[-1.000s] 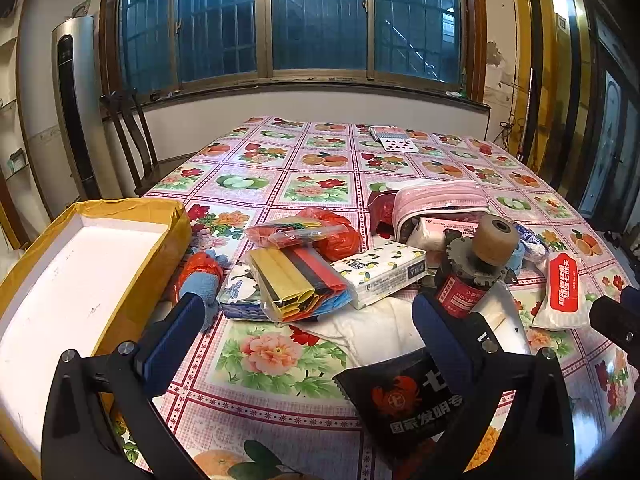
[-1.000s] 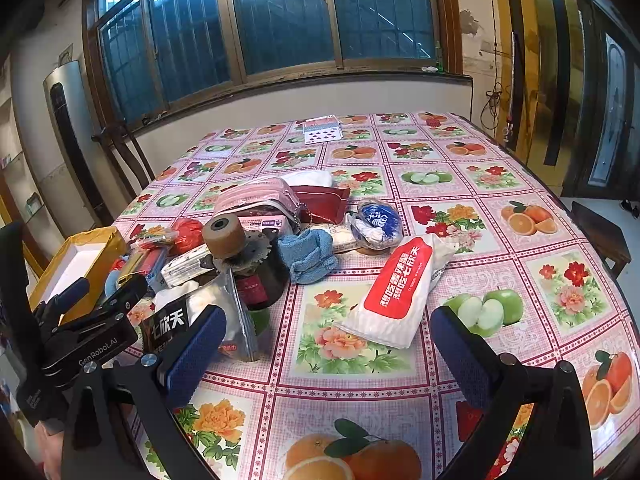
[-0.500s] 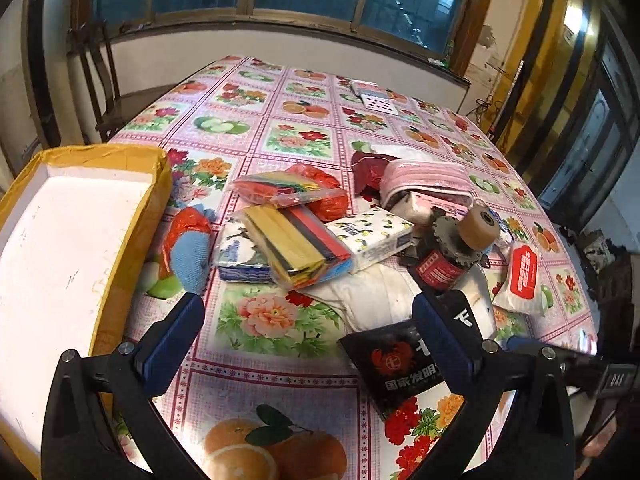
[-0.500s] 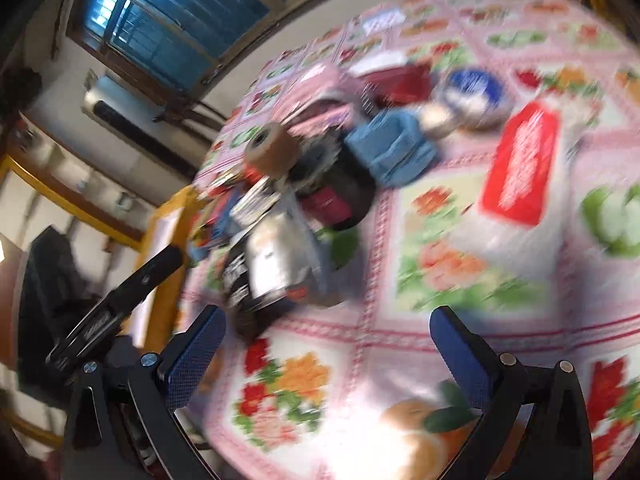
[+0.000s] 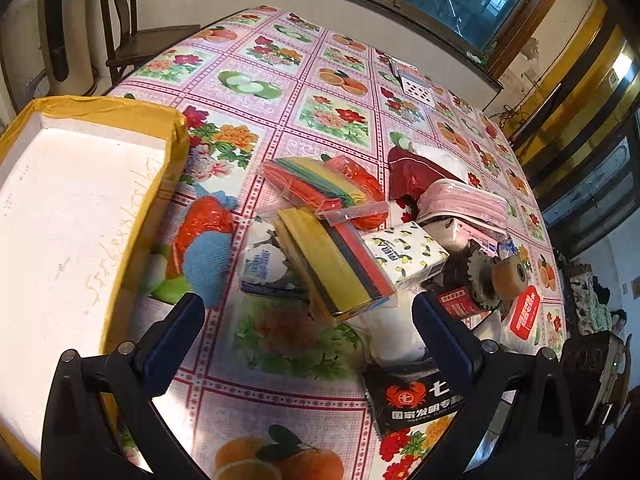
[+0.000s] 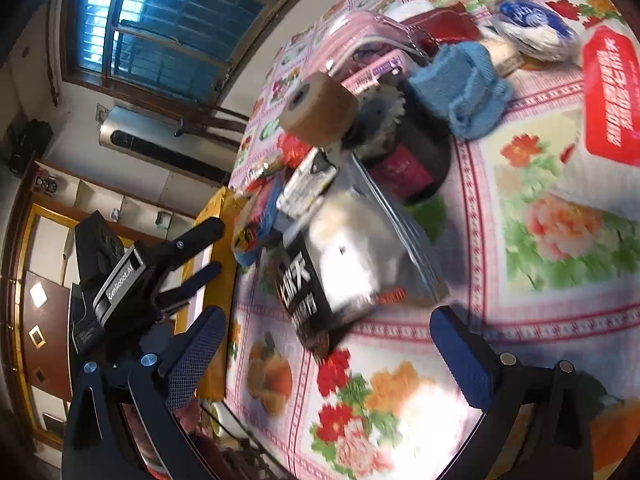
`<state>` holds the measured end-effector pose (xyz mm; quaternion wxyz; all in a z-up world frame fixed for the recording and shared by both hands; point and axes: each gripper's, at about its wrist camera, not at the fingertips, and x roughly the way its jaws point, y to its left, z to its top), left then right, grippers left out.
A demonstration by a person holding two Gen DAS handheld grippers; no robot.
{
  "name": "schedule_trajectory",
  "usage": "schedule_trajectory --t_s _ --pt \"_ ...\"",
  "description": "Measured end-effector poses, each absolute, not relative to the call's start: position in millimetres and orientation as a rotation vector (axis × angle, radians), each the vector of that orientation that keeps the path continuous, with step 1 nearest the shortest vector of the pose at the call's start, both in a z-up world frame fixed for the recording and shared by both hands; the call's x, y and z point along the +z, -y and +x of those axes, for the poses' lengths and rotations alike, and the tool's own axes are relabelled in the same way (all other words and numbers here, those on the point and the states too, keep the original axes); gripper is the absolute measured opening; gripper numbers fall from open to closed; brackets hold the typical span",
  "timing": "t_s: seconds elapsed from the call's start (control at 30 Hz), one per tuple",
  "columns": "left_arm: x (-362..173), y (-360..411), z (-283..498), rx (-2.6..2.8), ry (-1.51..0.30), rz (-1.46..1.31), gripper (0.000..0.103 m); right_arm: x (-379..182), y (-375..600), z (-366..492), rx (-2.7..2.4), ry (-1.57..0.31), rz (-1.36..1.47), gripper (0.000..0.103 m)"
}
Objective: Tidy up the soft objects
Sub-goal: 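Grasp the black printed pouch with the right gripper while the left grasps the striped sponge strips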
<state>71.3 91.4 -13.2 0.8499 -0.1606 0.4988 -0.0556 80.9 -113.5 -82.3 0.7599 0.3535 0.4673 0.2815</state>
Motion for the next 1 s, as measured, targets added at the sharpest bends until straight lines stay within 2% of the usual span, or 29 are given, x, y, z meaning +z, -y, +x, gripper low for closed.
schedule_trajectory --t_s 0.17,0.2,0.27,0.3,0.33,0.4,0.43,0.5,0.53,0.6,0.67,0.7,0.8,1.0 --pt "-14 -81 84 -0.128 -1.074 -0.364 0.103 -80 93 93 0.646 -1.002 0.738 0.101" --pt "-14 -80 87 -0.131 -1.074 -0.365 0.103 -80 91 94 0.647 -0.992 0.736 0.097" --pt "-14 -78 91 -0.153 -1.081 -0.383 0.103 -84 87 96 0.662 -0.993 0.752 0.081" --pt "-14 -77 93 -0.166 -1.080 -0.394 0.101 -87 84 97 0.671 -1.004 0.767 0.068" --pt "-14 -76 94 -0.179 -1.075 -0.402 0.097 -90 83 99 0.681 -1.015 0.778 0.057" --pt "-15 -74 95 -0.188 -1.082 -0.406 0.075 -91 83 101 0.690 -1.005 0.780 0.055" --pt "-16 -74 96 -0.195 -1.090 -0.407 0.069 -90 83 100 0.692 -0.992 0.776 0.053" --pt "-20 -73 96 -0.203 -1.098 -0.412 0.051 -88 83 99 0.705 -0.977 0.769 0.048" --pt "-21 -74 96 -0.204 -1.099 -0.419 0.047 -88 85 97 0.716 -0.976 0.769 0.046" --pt "-21 -78 95 -0.202 -1.091 -0.443 0.032 -87 88 96 0.730 -0.967 0.773 0.044" --pt "-20 -82 95 -0.200 -1.083 -0.458 0.028 -87 93 93 0.738 -0.959 0.776 0.041" --pt "-19 -83 94 -0.199 -1.076 -0.451 0.021 -87 94 93 0.744 -0.954 0.777 0.040" --pt "-17 -80 93 -0.204 -1.072 -0.434 0.014 -85 102 88 0.757 -0.938 0.790 0.039" --pt "-24 -78 97 -0.239 -1.086 -0.490 0.010 -85 105 86 0.763 -0.928 0.810 0.038"
